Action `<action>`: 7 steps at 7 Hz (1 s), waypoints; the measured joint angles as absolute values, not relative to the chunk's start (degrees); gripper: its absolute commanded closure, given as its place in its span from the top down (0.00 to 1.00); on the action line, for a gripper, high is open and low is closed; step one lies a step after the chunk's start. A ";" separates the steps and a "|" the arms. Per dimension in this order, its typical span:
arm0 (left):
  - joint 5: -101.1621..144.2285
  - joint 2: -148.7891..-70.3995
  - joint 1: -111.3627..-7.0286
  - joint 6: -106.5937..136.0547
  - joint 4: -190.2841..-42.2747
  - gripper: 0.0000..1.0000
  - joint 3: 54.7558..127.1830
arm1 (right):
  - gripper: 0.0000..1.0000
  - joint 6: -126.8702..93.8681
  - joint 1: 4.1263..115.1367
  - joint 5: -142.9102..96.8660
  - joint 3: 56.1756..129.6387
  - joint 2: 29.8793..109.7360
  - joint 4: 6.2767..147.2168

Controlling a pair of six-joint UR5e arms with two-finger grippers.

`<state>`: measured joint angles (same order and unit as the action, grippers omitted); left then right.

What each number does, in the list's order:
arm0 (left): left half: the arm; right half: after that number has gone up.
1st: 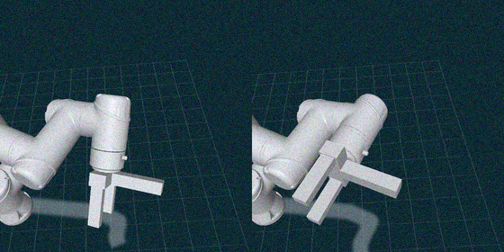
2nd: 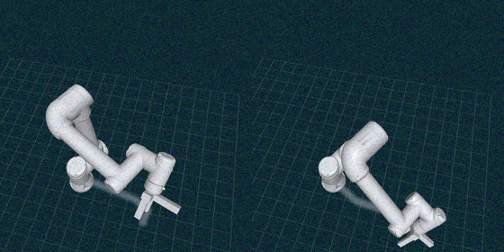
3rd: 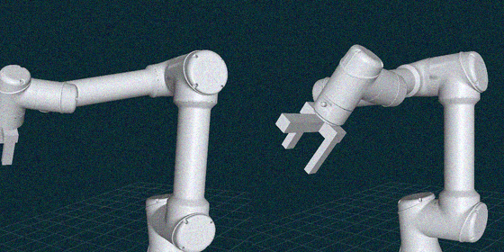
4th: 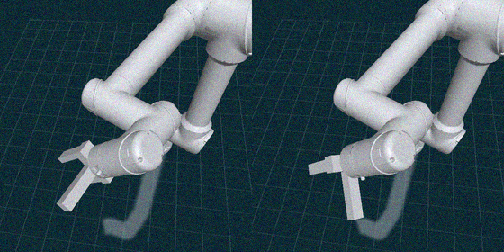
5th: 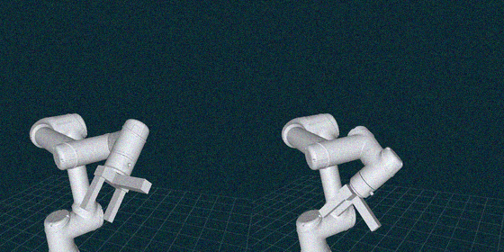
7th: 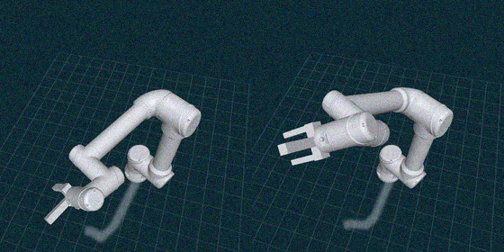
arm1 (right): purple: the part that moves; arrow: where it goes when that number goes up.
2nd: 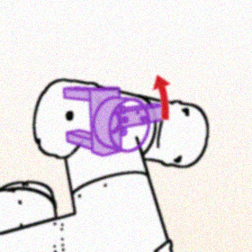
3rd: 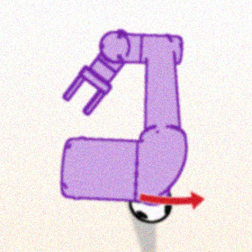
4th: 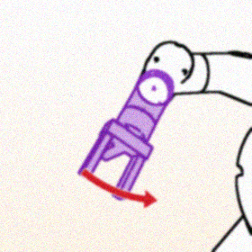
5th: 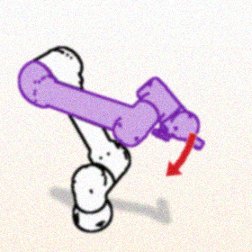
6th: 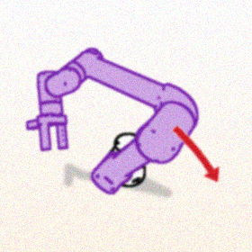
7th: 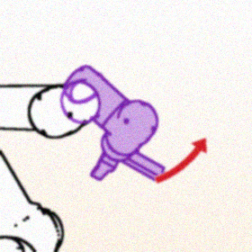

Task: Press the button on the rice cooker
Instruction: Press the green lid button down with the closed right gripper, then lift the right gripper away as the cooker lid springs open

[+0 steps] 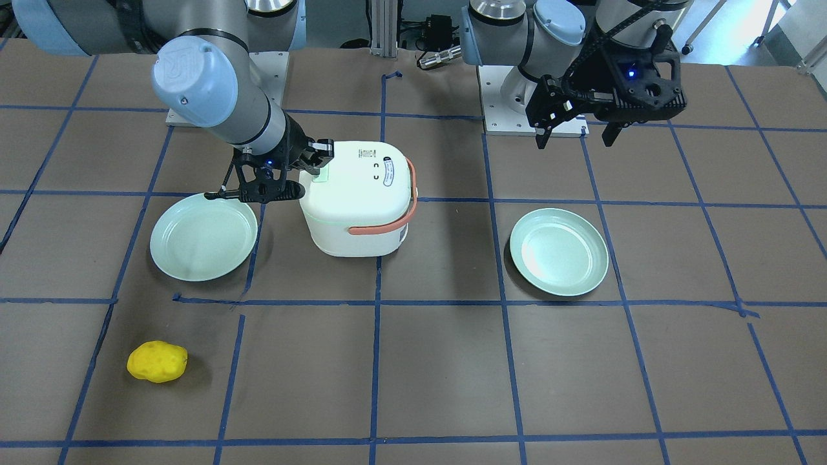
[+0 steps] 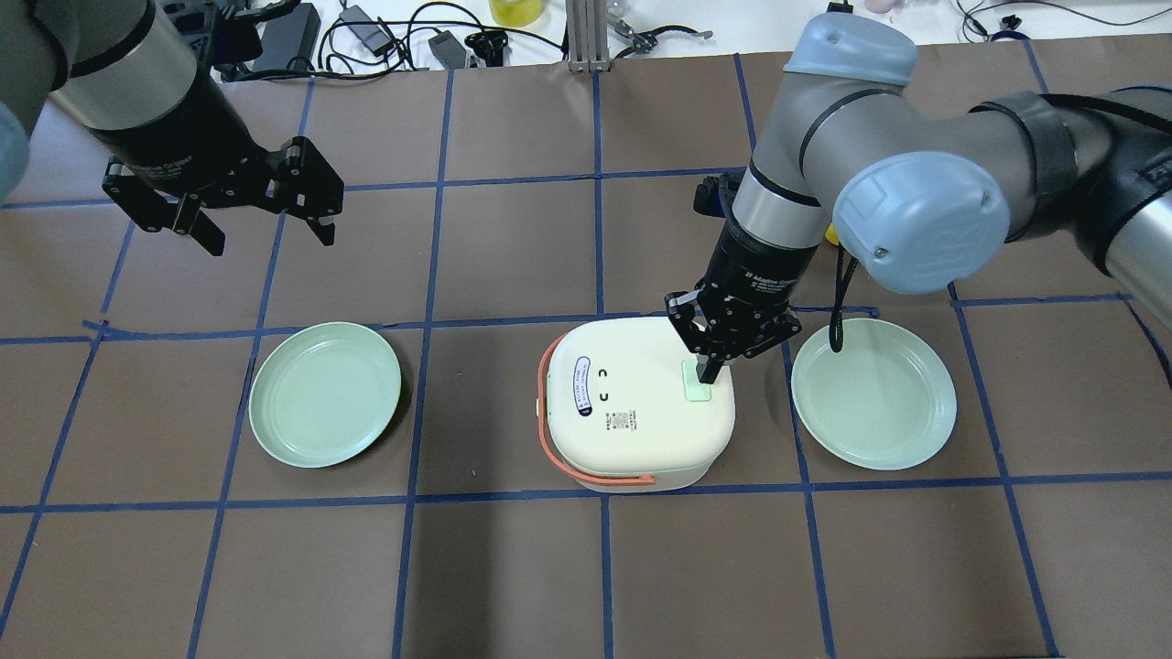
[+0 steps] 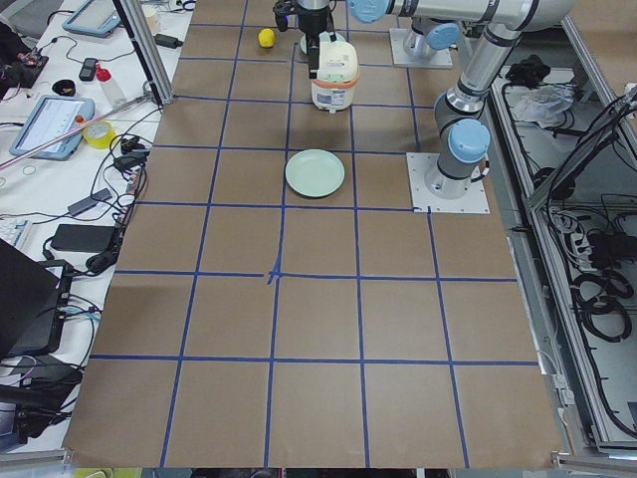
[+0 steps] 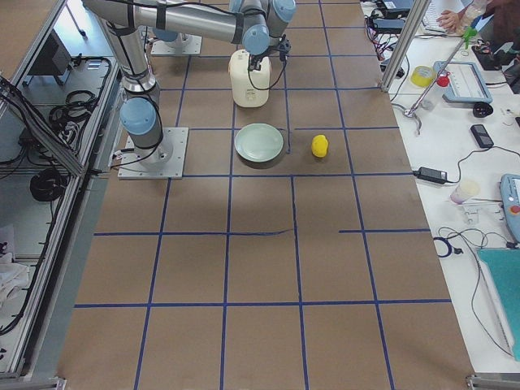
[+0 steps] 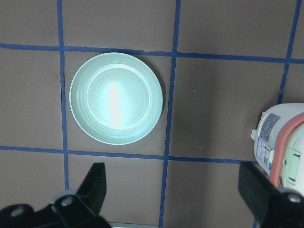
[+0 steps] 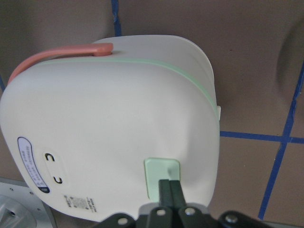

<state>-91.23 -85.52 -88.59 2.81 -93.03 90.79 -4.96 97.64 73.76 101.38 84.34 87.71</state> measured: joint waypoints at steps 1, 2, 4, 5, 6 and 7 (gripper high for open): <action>-91.23 -85.52 -88.59 2.81 -93.03 1.00 90.79 | 0.00 -4.98 97.65 73.74 101.40 83.91 87.73; -91.23 -85.52 -88.59 2.81 -93.04 1.00 90.79 | 0.00 -4.93 97.65 73.74 101.40 83.63 87.77; -91.23 -85.52 -88.59 2.81 -93.04 1.00 90.79 | 0.00 -5.09 97.63 73.76 100.27 83.64 87.22; -91.23 -85.52 -88.59 2.81 -93.01 1.00 90.79 | 0.00 -5.15 97.59 73.81 98.33 84.26 85.09; -91.23 -85.52 -88.59 2.81 -93.01 1.00 90.79 | 0.00 -5.17 97.54 74.04 95.23 84.82 81.20; -91.23 -85.52 -88.59 2.81 -93.03 1.00 90.79 | 0.00 -5.18 97.37 74.62 91.74 85.08 77.50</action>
